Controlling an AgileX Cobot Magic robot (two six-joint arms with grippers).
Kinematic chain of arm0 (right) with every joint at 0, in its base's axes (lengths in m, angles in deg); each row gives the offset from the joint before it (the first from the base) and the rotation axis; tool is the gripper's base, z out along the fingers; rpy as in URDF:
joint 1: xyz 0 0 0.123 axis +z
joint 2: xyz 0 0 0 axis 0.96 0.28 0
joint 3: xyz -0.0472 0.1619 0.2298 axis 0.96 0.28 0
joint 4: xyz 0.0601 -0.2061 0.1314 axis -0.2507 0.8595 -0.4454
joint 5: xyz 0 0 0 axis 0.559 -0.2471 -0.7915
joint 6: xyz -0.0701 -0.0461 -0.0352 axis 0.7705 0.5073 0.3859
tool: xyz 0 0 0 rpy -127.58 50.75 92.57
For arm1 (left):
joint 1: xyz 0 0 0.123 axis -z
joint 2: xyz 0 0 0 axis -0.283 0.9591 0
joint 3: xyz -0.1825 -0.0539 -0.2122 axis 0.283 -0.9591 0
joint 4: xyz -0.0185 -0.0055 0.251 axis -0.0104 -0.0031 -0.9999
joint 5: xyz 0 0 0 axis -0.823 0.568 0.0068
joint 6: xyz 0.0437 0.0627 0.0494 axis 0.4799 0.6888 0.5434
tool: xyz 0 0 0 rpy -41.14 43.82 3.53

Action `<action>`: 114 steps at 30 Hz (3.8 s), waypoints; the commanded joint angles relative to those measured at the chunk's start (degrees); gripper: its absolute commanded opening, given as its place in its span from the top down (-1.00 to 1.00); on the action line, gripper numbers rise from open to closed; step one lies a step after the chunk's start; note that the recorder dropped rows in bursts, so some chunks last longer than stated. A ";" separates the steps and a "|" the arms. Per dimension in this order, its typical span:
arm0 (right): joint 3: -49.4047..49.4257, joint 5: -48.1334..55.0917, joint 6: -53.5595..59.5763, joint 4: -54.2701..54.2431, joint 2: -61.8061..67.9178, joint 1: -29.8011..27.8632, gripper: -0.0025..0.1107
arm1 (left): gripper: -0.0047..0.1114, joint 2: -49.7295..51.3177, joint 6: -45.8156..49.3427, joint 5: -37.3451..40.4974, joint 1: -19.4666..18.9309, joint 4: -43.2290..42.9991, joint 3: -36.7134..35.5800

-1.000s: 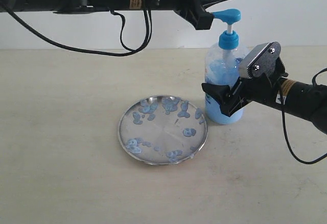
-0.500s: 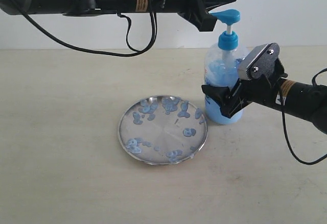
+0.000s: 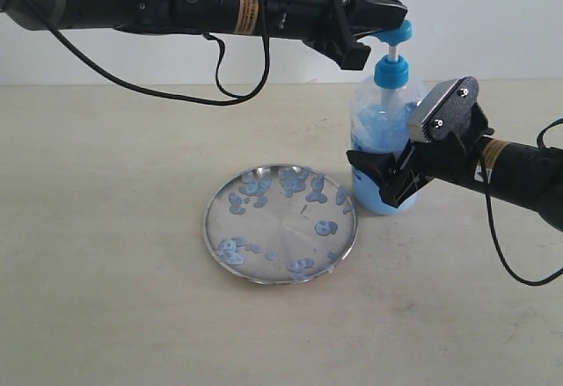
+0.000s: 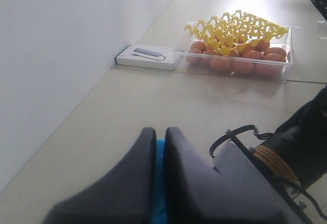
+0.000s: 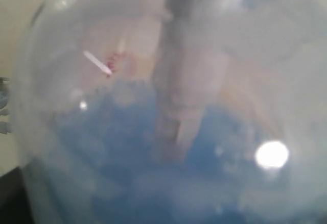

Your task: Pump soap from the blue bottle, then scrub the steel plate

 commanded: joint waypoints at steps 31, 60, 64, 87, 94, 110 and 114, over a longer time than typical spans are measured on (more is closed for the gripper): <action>0.69 2.36 1.05 -3.13 1.16 0.02 0.96 | 0.84 -3.62 -4.08 -12.41 0.18 -0.67 2.71; 1.48 16.95 -20.95 4.82 -25.70 0.02 -0.90 | 0.84 -64.95 98.31 19.08 -12.87 122.78 -71.01; 1.48 31.17 -43.64 13.14 -42.90 0.02 -0.77 | 0.84 -77.95 98.97 19.87 -12.87 122.87 -73.63; 43.85 69.02 -114.68 50.26 -95.89 0.02 0.94 | 0.84 -115.77 144.72 -3.99 -12.87 177.13 -86.56; 44.79 48.32 -114.34 52.55 -87.60 0.02 0.94 | 0.84 -115.77 144.72 -3.21 -12.87 177.13 -86.56; 44.79 29.85 -117.42 49.65 -93.07 -0.09 0.93 | 0.84 -115.77 144.72 -2.99 -12.87 177.02 -86.56; 44.79 39.97 -113.14 49.16 -108.12 -0.10 0.93 | 0.84 -115.77 144.72 -2.99 -12.87 177.02 -86.56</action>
